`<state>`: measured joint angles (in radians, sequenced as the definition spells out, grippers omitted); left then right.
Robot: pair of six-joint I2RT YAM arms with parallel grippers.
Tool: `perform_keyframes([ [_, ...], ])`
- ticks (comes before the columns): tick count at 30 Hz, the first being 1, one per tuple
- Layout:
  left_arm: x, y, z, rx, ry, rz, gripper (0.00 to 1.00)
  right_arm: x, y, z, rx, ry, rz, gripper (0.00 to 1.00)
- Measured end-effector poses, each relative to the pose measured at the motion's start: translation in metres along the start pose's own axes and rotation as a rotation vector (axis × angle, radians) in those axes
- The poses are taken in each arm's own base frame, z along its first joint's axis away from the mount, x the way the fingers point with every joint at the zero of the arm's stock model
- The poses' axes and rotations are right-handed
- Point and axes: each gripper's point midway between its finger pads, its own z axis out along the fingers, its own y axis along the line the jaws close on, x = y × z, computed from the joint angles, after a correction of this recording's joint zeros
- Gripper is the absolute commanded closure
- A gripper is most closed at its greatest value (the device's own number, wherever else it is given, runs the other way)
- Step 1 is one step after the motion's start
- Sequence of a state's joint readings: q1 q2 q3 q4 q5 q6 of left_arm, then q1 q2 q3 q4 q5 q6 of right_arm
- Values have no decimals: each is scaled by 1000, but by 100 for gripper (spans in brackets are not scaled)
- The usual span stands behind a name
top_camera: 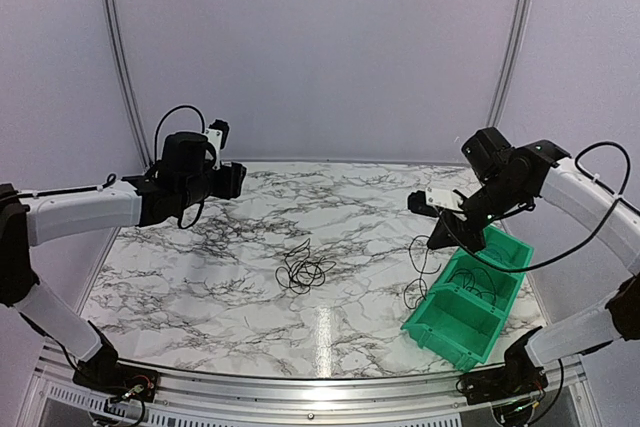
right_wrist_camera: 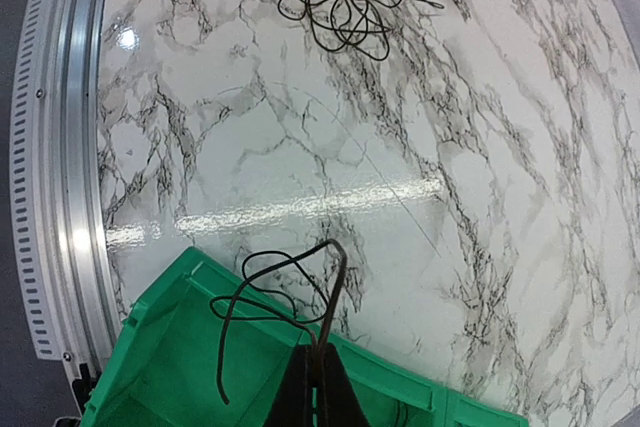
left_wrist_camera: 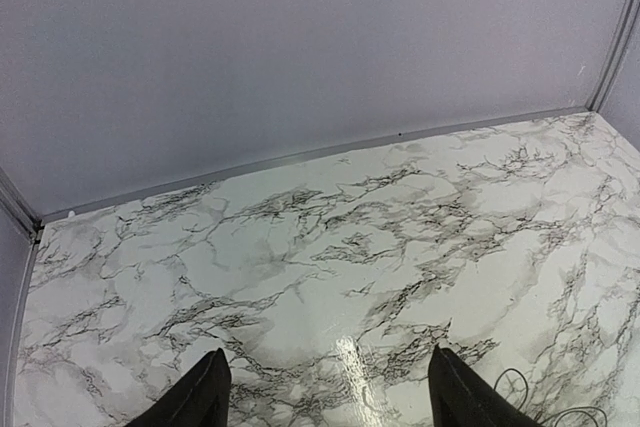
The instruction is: Untangle the cables
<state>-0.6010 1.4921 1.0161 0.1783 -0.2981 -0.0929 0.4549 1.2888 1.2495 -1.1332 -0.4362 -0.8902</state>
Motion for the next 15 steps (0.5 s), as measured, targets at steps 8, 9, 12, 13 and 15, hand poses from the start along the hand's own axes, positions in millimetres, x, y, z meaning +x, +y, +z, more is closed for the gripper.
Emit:
perform_keyframes([
  [8, 2, 0, 4, -2, 2, 11, 29, 14, 19, -21, -53, 63, 2, 100],
  [9, 2, 0, 4, -2, 0, 10, 29, 10, 17, -27, -41, 59, -7, 100],
  [12, 1, 0, 4, -2, -5, 9, 29, -3, 10, -45, 17, 34, -43, 100],
  [13, 1, 0, 4, -2, -5, 9, 29, -6, 8, -49, 31, 29, -52, 100],
  [15, 0, 0, 4, -2, -7, 8, 29, -8, 6, -57, 62, 26, -70, 100],
])
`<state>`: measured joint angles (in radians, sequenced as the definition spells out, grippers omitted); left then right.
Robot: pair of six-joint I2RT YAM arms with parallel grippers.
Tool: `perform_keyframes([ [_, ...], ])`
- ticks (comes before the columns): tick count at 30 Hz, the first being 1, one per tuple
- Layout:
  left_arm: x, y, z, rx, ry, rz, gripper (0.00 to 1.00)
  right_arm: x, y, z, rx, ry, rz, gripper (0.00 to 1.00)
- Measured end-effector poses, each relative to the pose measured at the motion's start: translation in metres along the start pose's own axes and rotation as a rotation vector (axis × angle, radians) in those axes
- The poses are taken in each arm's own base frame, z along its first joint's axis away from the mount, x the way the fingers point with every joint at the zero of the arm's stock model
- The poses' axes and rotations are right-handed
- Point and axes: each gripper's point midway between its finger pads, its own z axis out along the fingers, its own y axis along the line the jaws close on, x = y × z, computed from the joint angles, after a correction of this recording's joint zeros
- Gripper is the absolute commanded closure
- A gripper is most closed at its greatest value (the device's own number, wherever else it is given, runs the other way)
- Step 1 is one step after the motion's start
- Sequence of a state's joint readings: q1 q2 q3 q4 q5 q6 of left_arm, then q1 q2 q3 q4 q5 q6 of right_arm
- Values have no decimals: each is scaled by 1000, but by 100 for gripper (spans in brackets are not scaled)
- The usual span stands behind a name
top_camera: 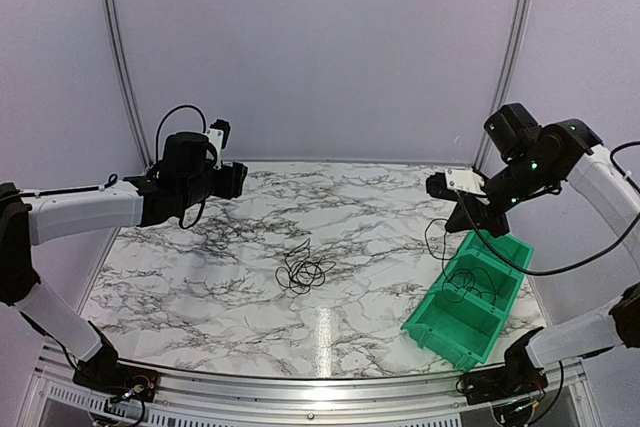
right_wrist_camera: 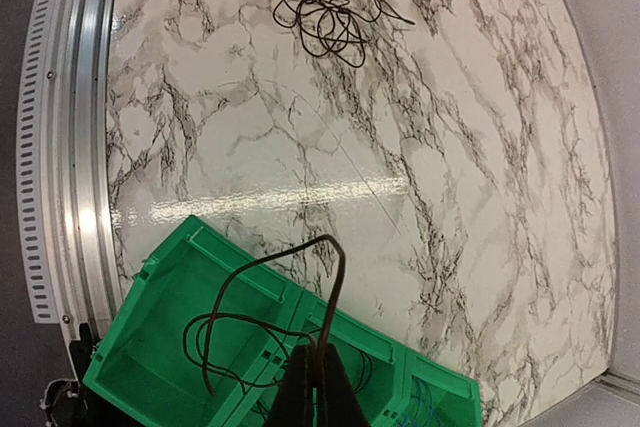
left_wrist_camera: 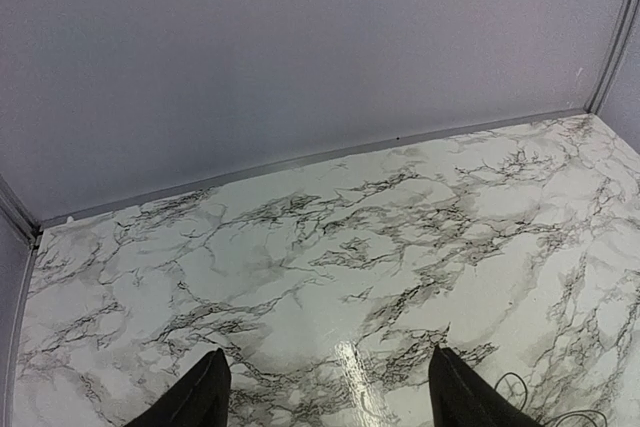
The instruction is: Untangle the cables
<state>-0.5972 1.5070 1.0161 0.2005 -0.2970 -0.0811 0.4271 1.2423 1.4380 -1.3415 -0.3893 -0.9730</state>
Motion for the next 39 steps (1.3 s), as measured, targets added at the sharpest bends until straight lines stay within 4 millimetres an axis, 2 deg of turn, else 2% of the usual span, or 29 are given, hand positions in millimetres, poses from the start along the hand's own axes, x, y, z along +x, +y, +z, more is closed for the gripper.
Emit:
perform_keyframes([
  [7, -1, 0, 0, 0, -5, -1, 29, 12, 3, -4, 32, 43, -8, 100],
  [11, -1, 0, 0, 1, -5, 1, 29, 32, 18, 6, 10, 89, 8, 100],
  [19, -1, 0, 0, 2, -5, 2, 29, 84, 60, 35, -89, 207, 59, 100],
  [24, -1, -2, 0, 10, -4, 2, 28, 117, 86, 62, -221, 299, 103, 100],
  [29, -1, -2, 0, 14, -3, 1, 28, 134, 95, 84, -326, 371, 150, 99],
  [33, 0, -6, 0, 33, 0, -3, 28, 142, 86, 103, -314, 400, 184, 81],
  [35, 1, -7, 0, 43, 3, -5, 28, 145, 80, 109, -297, 418, 197, 68],
  [39, 2, -12, 0, 69, 6, -11, 28, 147, 74, 113, -276, 429, 208, 57],
])
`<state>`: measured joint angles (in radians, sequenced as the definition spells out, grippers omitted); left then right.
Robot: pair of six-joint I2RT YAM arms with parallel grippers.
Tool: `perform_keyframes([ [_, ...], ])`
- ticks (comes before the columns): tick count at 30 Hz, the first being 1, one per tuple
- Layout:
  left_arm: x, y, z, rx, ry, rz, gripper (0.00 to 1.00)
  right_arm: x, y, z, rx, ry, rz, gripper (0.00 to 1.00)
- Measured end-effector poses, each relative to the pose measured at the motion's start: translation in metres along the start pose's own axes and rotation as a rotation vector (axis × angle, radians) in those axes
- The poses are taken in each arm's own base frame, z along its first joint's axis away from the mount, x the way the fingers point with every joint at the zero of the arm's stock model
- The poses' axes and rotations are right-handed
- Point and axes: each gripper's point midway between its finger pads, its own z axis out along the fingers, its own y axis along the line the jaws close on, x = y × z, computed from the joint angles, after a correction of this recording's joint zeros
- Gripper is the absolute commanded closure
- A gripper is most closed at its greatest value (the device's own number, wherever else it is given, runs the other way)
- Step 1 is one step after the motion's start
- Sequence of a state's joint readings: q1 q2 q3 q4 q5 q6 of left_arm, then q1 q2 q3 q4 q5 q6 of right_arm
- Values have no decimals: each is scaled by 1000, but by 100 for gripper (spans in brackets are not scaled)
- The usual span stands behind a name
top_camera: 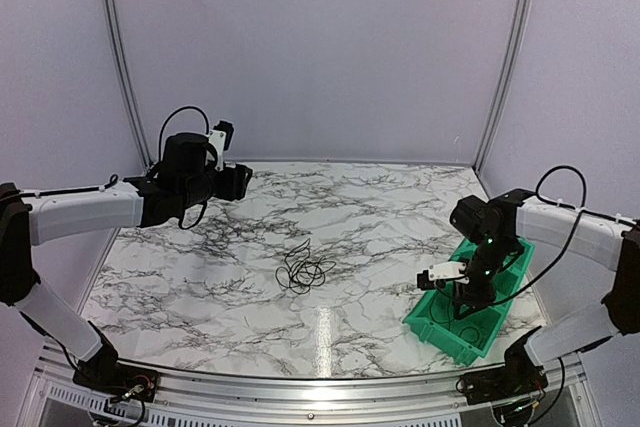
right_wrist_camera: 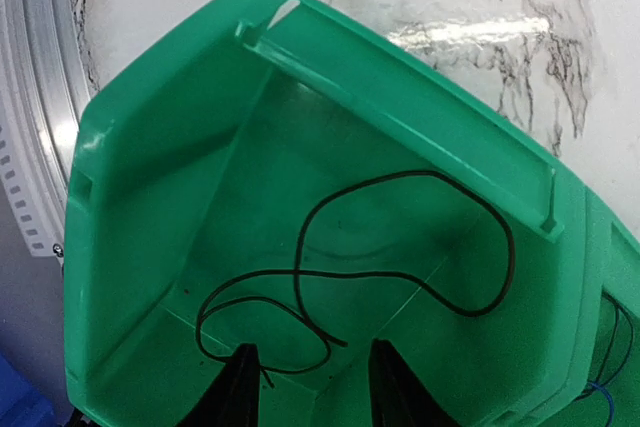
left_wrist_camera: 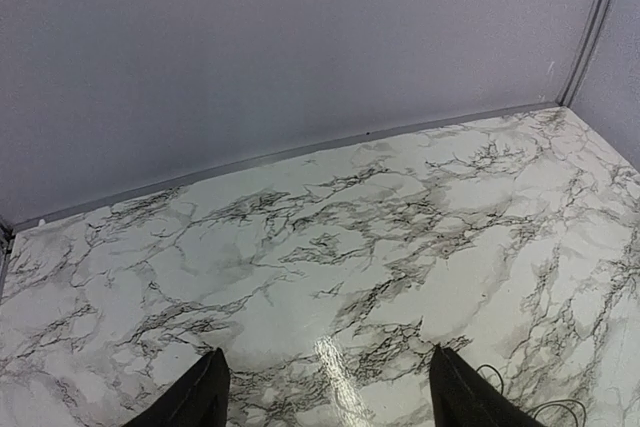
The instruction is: Untangle the cables
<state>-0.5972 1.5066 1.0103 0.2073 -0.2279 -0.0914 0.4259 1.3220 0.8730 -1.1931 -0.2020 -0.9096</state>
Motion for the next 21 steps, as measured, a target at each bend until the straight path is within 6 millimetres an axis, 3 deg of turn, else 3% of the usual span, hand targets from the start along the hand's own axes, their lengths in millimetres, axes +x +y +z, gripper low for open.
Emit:
perform_keyframes([
  [5, 2, -7, 0, 40, 10, -6, 30, -6, -8, -18, 59, -16, -30, 55],
  [8, 7, -13, 5, 70, 35, -6, 33, -17, -16, -40, 118, -53, -62, 55],
  [10, 12, -20, 12, 102, 67, -8, 36, -30, -24, -59, 161, -99, -83, 55],
  [11, 30, -34, 24, 166, 143, -17, 39, -53, -33, -81, 200, -183, -108, 56],
  [15, 53, -53, 33, 247, 250, -35, 42, -77, -47, -85, 211, -272, -97, 57],
  [21, 90, -93, 41, 388, 430, -84, 43, -146, -98, -71, 212, -444, -47, 57],
])
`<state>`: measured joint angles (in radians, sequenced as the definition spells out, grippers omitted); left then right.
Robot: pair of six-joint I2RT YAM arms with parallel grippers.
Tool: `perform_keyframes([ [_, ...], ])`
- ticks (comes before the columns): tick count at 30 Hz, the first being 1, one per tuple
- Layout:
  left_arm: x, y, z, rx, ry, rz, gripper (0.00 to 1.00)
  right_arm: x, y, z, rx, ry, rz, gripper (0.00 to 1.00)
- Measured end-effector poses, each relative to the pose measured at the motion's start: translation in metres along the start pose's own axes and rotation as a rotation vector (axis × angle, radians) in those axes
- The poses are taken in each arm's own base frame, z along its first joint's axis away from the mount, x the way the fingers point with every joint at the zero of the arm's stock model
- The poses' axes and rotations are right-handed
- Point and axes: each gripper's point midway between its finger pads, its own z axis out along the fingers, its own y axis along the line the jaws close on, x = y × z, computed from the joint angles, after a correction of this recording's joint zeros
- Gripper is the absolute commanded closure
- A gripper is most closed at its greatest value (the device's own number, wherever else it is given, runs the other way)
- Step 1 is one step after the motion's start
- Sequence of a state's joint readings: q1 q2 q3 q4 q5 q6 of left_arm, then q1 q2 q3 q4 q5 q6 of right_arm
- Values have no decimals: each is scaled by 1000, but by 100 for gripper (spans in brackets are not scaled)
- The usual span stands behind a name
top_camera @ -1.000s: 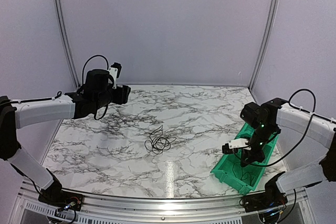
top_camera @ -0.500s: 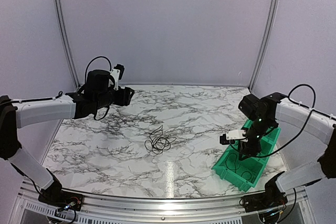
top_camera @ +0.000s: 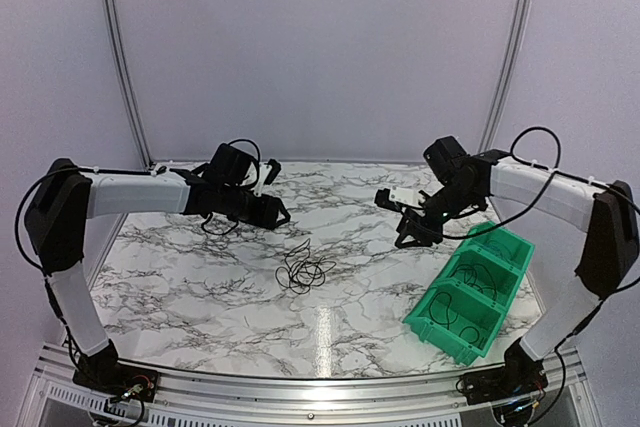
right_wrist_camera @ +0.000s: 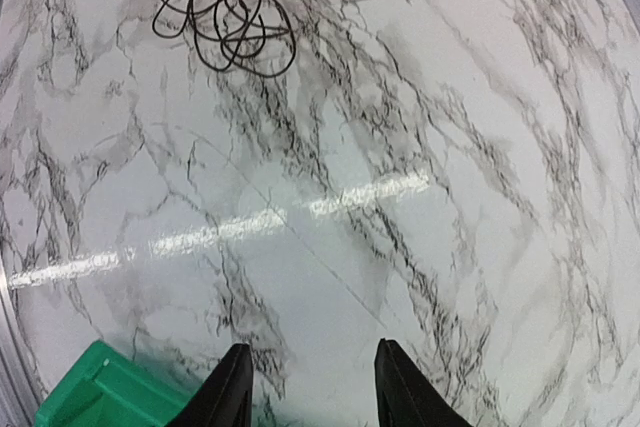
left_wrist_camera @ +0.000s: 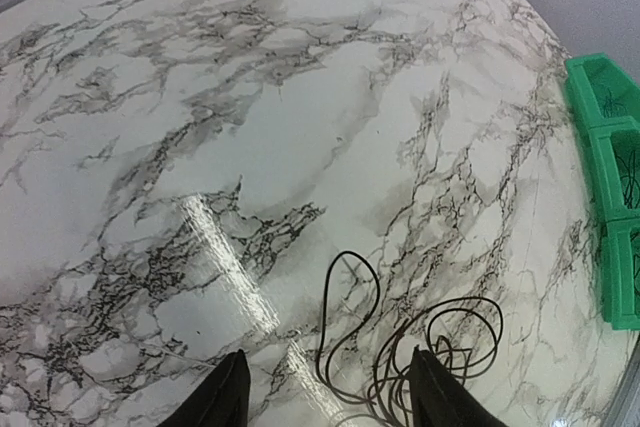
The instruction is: Untangle the cables
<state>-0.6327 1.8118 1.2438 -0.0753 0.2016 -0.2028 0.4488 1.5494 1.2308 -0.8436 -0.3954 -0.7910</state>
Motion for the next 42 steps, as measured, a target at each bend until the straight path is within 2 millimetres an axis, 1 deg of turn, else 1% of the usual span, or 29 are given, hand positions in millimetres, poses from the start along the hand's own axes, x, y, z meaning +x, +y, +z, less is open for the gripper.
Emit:
perform_keyframes([
  [2, 15, -8, 5, 20, 46, -6, 43, -13, -4, 18, -5, -27, -12, 52],
  [4, 27, -16, 8, 34, 75, -10, 43, -30, 0, 38, -24, -48, -47, 48],
  [7, 43, -22, 11, 43, 104, -31, 43, -56, 7, 65, -52, -74, -113, 46],
  [8, 49, -21, 12, 41, 111, -42, 42, -68, 8, 76, -60, -86, -140, 46],
  [9, 56, -19, 14, 37, 120, -60, 42, -75, 4, 83, -58, -98, -151, 46],
  [11, 73, -12, 16, 23, 143, -93, 41, -96, 8, 101, -73, -122, -197, 46],
  [12, 83, -8, 18, 11, 154, -113, 40, -102, 10, 107, -77, -130, -213, 46],
  [14, 96, 0, 18, -15, 160, -144, 39, -115, 11, 122, -80, -142, -245, 46],
  [16, 104, 6, 14, -37, 148, -169, 39, -121, 15, 137, -86, -140, -275, 46],
  [18, 106, 9, 7, -51, 123, -187, 38, -122, 21, 149, -94, -126, -299, 46],
  [20, 102, 10, -3, -58, 83, -198, 38, -121, 28, 161, -103, -107, -319, 46],
  [22, 92, 9, -10, -57, 39, -200, 38, -118, 32, 170, -111, -89, -331, 47],
  [26, 75, 5, -16, -43, -23, -201, 38, -116, 36, 175, -111, -73, -340, 48],
  [32, 74, 3, -16, -34, -28, -206, 38, -117, 32, 172, -91, -63, -330, 49],
  [35, 72, 3, -16, -31, -34, -207, 38, -122, 33, 161, -82, -74, -335, 49],
  [39, 73, 4, -16, -36, -37, -207, 38, -137, 34, 133, -60, -115, -366, 50],
  [42, 73, 4, -16, -38, -39, -210, 38, -138, 36, 126, -61, -120, -389, 50],
])
